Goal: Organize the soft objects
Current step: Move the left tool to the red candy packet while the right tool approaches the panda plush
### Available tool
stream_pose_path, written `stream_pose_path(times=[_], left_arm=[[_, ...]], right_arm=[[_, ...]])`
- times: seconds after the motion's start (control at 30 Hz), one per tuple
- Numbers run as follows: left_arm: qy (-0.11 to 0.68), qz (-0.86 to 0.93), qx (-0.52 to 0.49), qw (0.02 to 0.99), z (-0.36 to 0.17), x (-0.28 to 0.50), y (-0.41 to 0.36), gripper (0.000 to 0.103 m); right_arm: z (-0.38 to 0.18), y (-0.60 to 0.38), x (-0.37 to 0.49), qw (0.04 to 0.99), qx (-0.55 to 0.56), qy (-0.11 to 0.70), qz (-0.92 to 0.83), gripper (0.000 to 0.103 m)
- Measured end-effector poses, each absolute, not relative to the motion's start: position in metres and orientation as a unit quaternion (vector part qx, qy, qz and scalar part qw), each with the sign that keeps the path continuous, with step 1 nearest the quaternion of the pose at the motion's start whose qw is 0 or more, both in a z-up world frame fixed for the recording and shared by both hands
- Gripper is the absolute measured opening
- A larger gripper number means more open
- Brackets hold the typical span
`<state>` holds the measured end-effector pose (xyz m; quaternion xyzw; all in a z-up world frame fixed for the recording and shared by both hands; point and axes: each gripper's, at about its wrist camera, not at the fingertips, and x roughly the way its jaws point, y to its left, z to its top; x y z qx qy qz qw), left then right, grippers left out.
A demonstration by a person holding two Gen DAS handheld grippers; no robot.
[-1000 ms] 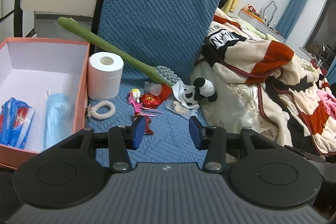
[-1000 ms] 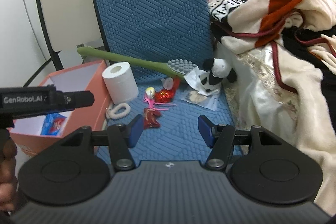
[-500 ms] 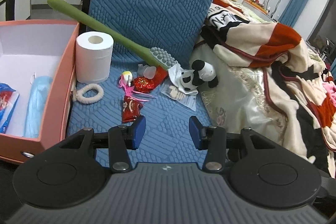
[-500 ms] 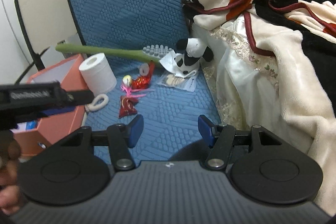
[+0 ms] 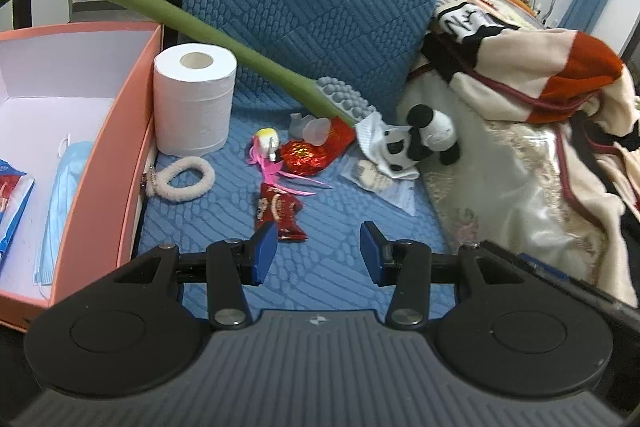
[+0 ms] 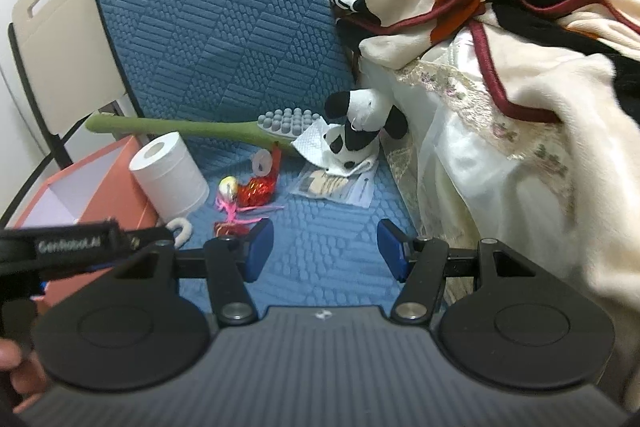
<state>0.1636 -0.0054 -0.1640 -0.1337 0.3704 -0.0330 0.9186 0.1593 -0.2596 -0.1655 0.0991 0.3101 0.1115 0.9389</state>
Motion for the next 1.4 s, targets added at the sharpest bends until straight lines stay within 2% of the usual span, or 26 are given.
stream_pose_path(times=[0.6, 0.67, 1.0, 1.4], left_arm=[[0.402, 0.015, -0.135, 0.906, -0.209, 0.212, 0.008, 0.052], [0.405, 0.02, -0.132, 0.905, -0.214, 0.218, 0.007, 0.053], [0.418, 0.041, -0.137, 0.897, -0.237, 0.243, 0.007, 0.054], [0.396, 0.036, -0.174, 0.901, -0.247, 0.261, -0.004, 0.054]], right_arm=[[-0.2, -0.223, 0.236, 0.942, 0.081, 0.289, 0.15, 0.06], [-0.202, -0.221, 0.243, 0.942, 0.081, 0.287, 0.155, 0.056], [-0.215, -0.218, 0.285, 0.942, 0.091, 0.291, 0.139, 0.056], [-0.229, -0.232, 0.318, 0.937, 0.138, 0.31, 0.08, 0.057]])
